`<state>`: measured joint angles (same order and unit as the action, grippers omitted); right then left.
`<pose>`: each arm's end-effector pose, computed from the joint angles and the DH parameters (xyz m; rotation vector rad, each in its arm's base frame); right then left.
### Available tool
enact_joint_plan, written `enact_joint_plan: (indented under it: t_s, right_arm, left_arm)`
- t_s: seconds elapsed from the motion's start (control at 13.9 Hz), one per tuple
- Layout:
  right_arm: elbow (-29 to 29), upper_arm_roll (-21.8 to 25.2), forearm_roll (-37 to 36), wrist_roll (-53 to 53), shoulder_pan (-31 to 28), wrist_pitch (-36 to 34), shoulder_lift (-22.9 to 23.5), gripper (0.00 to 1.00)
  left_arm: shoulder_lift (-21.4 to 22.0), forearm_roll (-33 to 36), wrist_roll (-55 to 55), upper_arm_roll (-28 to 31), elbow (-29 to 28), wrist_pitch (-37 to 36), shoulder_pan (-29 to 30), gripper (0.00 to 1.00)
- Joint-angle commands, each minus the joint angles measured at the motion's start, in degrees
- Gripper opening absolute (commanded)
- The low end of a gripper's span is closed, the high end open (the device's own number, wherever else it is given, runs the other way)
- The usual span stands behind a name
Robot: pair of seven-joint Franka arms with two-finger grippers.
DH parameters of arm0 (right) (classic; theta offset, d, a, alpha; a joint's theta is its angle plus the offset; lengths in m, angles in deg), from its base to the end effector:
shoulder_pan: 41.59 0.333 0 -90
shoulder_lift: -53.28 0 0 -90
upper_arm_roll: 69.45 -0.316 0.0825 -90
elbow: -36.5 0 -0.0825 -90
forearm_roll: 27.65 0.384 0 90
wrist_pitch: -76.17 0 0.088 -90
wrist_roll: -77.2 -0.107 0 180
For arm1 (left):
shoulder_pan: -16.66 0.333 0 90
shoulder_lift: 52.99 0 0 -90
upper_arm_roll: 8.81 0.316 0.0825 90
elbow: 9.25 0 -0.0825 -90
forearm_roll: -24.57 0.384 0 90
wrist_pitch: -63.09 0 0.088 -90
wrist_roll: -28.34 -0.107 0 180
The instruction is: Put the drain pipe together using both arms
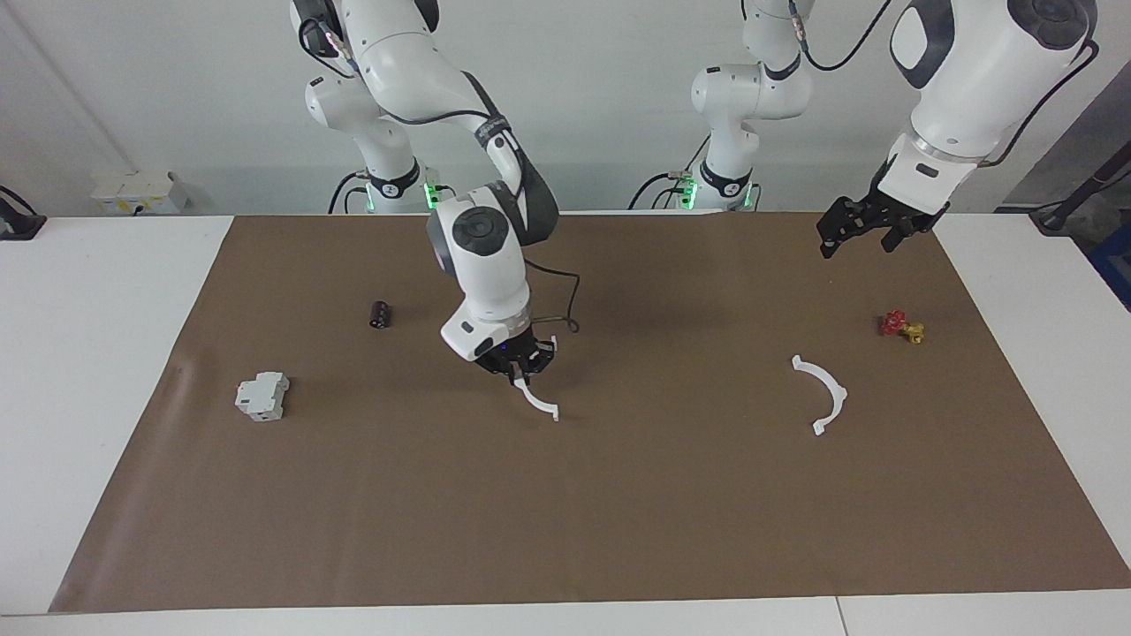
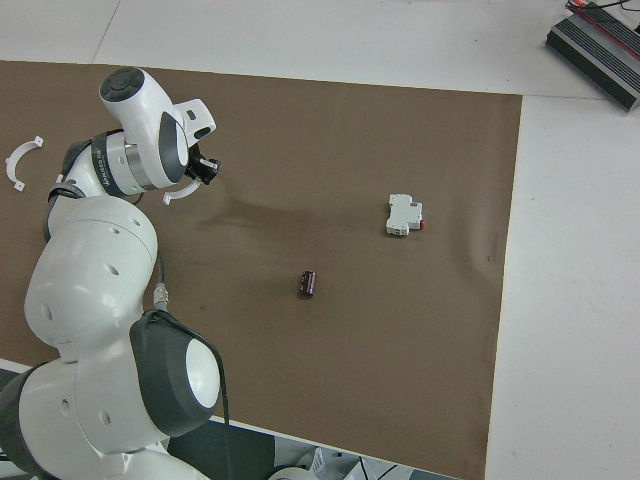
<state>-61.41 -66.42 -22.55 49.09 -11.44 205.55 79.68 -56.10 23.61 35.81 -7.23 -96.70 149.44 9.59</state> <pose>0.5982 0.3132 0.3327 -3.0548 0.0980 -0.0872 0.5614 -0.0563 0.6097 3.1321 0.0534 -0.1171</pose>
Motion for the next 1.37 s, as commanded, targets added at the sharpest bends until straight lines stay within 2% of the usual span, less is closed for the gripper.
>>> enact_joint_plan:
  t_s: [0.0,0.43,0.72,0.79,0.86,1.08,1.3]
  right_arm:
    - [1.6,0.3,-0.6,-2.6,1.7,2.4,3.2,0.0]
    - [-1.3,0.3,-6.1,-2.5,2.7,5.1,3.6,0.0]
    - [-2.3,0.3,-6.2,-2.7,2.8,5.4,3.3,0.0]
    - [-2.7,0.2,-6.2,-2.8,2.8,5.4,3.2,0.13]
    - [-3.0,0.3,-6.2,-3.1,2.9,5.3,3.1,0.99]
    - [-2.1,0.5,-6.2,-4.2,3.3,4.2,2.5,1.0]
    - [-2.1,1.1,-6.4,-3.5,0.5,1.2,-1.7,1.0]
  left_arm:
    - [1.8,0.8,-0.1,0.1,-2.3,1.3,0.0,1.0]
    - [1.8,0.8,-0.1,0.1,-2.3,1.4,0.0,1.0]
    - [1.8,0.8,-0.1,0.1,-2.3,1.4,0.0,1.0]
    - [1.8,0.8,-0.1,0.1,-2.3,1.4,0.0,1.0]
    - [1.8,0.8,-0.1,0.1,-2.3,1.4,0.0,1.0]
    - [1.8,0.8,0.0,0.0,-2.2,1.6,-0.5,1.0]
    - [2.7,0.8,0.3,-0.1,-2.4,1.0,0.0,1.0]
